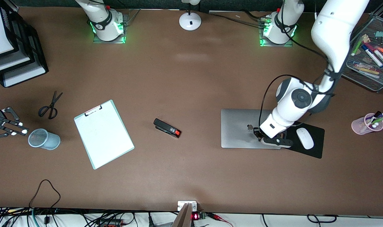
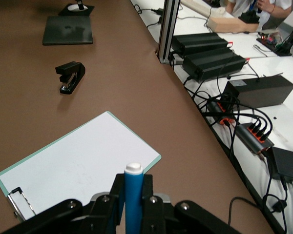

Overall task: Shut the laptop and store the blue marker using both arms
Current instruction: 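Drop the marker into the mesh cup while the left gripper lifts off the laptop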

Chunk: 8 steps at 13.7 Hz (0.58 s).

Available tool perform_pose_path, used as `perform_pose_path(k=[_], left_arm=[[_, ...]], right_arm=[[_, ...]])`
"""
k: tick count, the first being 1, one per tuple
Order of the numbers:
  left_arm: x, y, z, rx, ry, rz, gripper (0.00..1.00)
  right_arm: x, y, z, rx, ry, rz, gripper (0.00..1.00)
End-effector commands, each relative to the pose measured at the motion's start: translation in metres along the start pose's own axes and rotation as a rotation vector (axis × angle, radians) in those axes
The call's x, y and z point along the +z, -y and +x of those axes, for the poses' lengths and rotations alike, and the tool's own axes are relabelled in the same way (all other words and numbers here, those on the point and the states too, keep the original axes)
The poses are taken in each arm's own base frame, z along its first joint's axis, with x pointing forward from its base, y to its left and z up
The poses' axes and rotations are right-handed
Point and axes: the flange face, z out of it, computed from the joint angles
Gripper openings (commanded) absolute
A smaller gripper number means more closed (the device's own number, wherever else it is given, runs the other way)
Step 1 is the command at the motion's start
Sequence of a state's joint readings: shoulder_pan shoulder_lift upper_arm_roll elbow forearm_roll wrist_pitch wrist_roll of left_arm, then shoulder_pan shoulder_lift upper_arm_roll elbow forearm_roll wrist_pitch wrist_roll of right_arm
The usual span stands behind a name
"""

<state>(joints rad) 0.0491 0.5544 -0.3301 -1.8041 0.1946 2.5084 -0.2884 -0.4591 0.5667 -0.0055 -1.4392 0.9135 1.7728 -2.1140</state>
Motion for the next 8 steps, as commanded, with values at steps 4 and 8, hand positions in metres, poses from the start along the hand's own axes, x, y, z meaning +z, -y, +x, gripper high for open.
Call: perform_pose_path(k=[4,8], left_arm=[[-0.078,-0.018,0.004,0.057,0.171,0.104,0.0],[-0.136,-0.017,-0.014,0.085,0.267,0.168,0.0]], right_arm=[[0.012,-0.015,-0.043,-0.049,-0.167,-0.004,0.07],[0.027,-0.007,-0.082,-0.047,-0.236,-0.002,0.07]])
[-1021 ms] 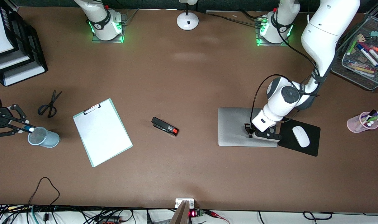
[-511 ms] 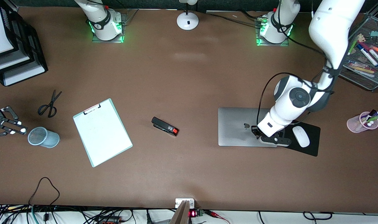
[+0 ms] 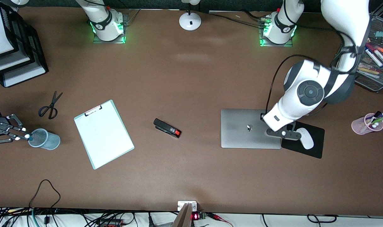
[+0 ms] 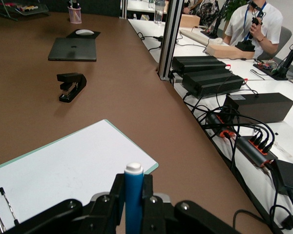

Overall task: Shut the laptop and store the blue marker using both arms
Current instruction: 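Drop the marker into the mesh cup while the left gripper lifts off the laptop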

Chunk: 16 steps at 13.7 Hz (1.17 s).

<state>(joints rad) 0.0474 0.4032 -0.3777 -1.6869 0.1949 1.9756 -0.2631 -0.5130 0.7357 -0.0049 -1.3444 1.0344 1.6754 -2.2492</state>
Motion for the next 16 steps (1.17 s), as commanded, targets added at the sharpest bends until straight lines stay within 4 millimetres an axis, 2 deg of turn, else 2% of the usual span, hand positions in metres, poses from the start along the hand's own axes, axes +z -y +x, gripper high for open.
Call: perform_pose_path(k=[1,3,5,6,7,8,9,10,12,13,15,16], left_arm=[[-0.039,0.006,-0.024,0.028,0.039,0.058,0.0],[-0.062,0.006,-0.04,0.017,0.075,0.062,0.01],[-0.083,0.007,-0.055,0.048,0.104,0.06,0.09],[-0.092,0.007,-0.062,0.078,0.117,0.048,0.22],[-0.102,0.01,-0.068,0.081,0.125,0.029,0.41],[-0.109,0.016,-0.072,0.072,0.13,0.01,0.69],[-0.116,0.02,-0.074,0.063,0.126,-0.007,0.91],[-0.124,0.02,-0.077,0.057,0.114,-0.021,1.0],[-0.133,0.027,-0.078,0.047,0.098,-0.026,1.0],[-0.146,0.03,-0.077,0.06,0.087,-0.029,1.0],[-0.168,0.043,-0.079,0.073,0.091,-0.031,1.0],[-0.169,0.049,-0.08,0.068,0.103,-0.032,1.0]], right_arm=[[0.002,0.001,-0.023,-0.018,-0.088,-0.011,0.07],[0.008,0.005,-0.039,-0.004,-0.095,-0.006,0.09],[0.008,0.008,-0.05,0.007,-0.098,-0.007,0.12],[0.007,0.009,-0.052,0.009,-0.098,-0.008,0.14],[0.004,0.011,-0.058,0.02,-0.097,-0.011,0.2],[0.004,0.012,-0.059,0.024,-0.098,-0.013,0.36],[0.003,0.012,-0.06,0.034,-0.099,-0.015,0.92],[0.001,0.012,-0.061,0.041,-0.098,-0.016,1.0],[-0.003,0.01,-0.055,0.047,-0.093,-0.018,1.0],[-0.004,0.009,-0.051,0.061,-0.086,-0.015,1.0],[-0.009,0.004,-0.032,0.087,-0.065,-0.008,1.0],[-0.011,0.003,-0.025,0.118,-0.048,0.003,1.0]])
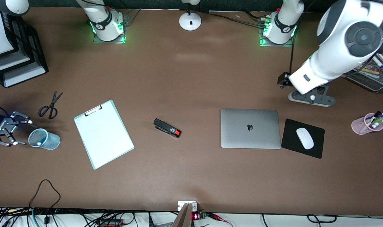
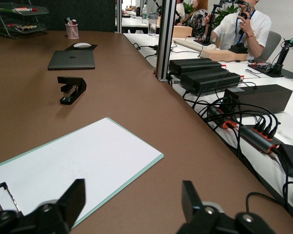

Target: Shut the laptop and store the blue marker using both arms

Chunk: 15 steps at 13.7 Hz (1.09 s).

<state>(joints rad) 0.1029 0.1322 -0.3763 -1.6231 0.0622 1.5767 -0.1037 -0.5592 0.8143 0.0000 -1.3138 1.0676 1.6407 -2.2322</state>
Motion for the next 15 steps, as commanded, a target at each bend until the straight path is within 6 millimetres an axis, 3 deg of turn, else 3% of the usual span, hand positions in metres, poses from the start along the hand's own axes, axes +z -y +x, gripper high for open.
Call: perform_pose_path(k=[1,2,5,9,12,15], left_arm=[[-0.019,0.023,-0.008,0.017,0.014,-0.026,1.0],[-0.036,0.031,-0.015,0.032,-0.017,-0.045,1.0],[-0.043,0.073,-0.025,0.051,-0.036,-0.063,1.0],[-0.047,0.095,-0.041,0.01,-0.049,-0.051,1.0],[-0.044,0.097,-0.036,-0.008,-0.085,-0.046,1.0],[-0.04,0.095,-0.048,-0.039,-0.119,-0.042,1.0]], right_arm=[[-0.007,-0.004,0.034,0.064,0.036,0.024,1.0],[-0.008,-0.005,0.052,0.097,0.073,0.037,1.0],[-0.008,-0.006,0.123,0.185,0.232,0.067,1.0],[0.006,-0.001,0.208,0.3,0.431,0.045,1.0],[0.022,0.011,0.264,0.417,0.59,0.0,1.0],[0.046,0.026,0.31,0.519,0.721,-0.057,1.0]])
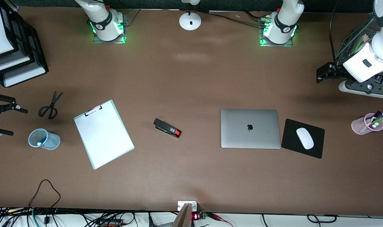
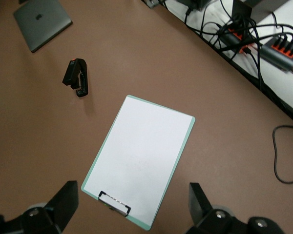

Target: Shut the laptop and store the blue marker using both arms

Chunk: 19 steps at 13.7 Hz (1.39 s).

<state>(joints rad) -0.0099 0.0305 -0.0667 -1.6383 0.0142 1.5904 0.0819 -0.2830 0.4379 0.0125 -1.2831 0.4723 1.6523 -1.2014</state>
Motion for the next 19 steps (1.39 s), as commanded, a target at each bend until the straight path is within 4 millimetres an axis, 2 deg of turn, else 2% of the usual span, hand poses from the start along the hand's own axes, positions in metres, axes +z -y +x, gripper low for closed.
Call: perform_pose_path(k=[1,3,6,8,10,16,19], left_arm=[[-0.001,-0.002,-0.02,-0.035,-0.03,-0.013,1.0],[0.0,-0.003,-0.02,-0.035,-0.029,-0.013,1.0],[0.001,-0.001,-0.02,-0.038,-0.025,-0.013,1.0],[0.0,-0.001,-0.021,-0.041,-0.027,-0.015,1.0],[-0.001,0.0,-0.021,-0.046,-0.03,-0.015,1.0],[0.002,-0.002,-0.019,-0.04,-0.025,-0.007,1.0],[0.002,-0.005,-0.017,-0.035,-0.025,-0.007,1.0]], right_arm=[[-0.001,0.028,0.024,0.12,0.108,-0.054,1.0],[0.008,0.042,0.043,0.196,0.177,-0.093,1.0],[0.021,0.074,0.074,0.427,0.242,-0.15,1.0],[0.029,0.087,0.085,0.547,0.267,-0.174,1.0],[0.034,0.099,0.094,0.571,0.296,-0.205,1.0],[0.039,0.105,0.101,0.565,0.311,-0.219,1.0],[0.032,0.111,0.099,0.73,0.322,-0.262,1.0]])
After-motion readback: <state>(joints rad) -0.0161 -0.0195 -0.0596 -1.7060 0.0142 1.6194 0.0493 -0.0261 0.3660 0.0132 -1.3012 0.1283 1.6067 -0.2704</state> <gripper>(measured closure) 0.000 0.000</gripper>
